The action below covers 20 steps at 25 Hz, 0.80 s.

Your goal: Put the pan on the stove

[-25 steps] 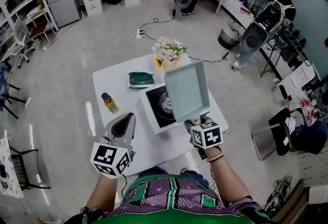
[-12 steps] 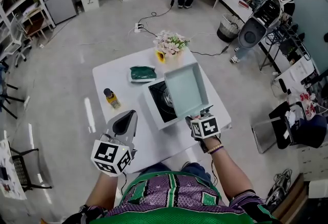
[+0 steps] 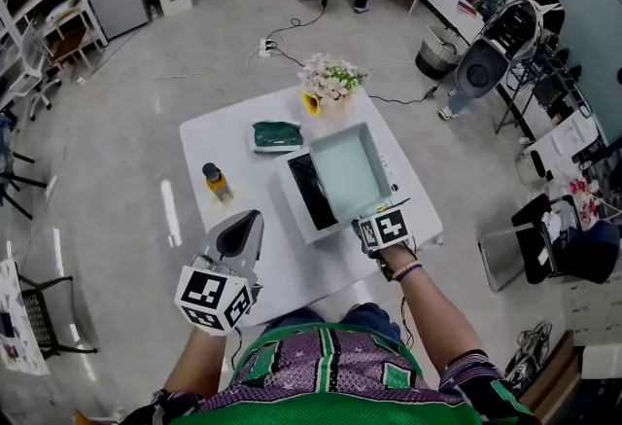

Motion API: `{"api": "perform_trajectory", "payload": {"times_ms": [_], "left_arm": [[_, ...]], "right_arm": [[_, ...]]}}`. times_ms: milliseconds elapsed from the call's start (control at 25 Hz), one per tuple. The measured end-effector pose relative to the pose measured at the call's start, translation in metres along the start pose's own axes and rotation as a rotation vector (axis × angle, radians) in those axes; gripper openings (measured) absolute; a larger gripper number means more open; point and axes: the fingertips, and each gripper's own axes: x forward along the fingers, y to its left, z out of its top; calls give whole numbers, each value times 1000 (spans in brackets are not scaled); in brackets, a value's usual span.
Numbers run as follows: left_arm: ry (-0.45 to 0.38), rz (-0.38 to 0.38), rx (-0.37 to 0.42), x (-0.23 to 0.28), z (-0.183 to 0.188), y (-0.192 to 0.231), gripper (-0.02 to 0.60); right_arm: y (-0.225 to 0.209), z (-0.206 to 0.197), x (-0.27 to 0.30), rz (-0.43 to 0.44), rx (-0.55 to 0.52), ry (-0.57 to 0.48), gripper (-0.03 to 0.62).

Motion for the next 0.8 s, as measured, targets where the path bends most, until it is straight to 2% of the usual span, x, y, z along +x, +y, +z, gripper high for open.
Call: {"api": "perform_trajectory", "payload": {"times_ms": [360, 800], "left_arm": [[7, -1, -15, 0, -7, 4, 18], [7, 8, -28, 1, -8, 10, 18]], "right_arm": [[-6, -11, 19, 12, 55, 124, 146], [-4, -11, 37, -2, 44, 205, 147]]}}
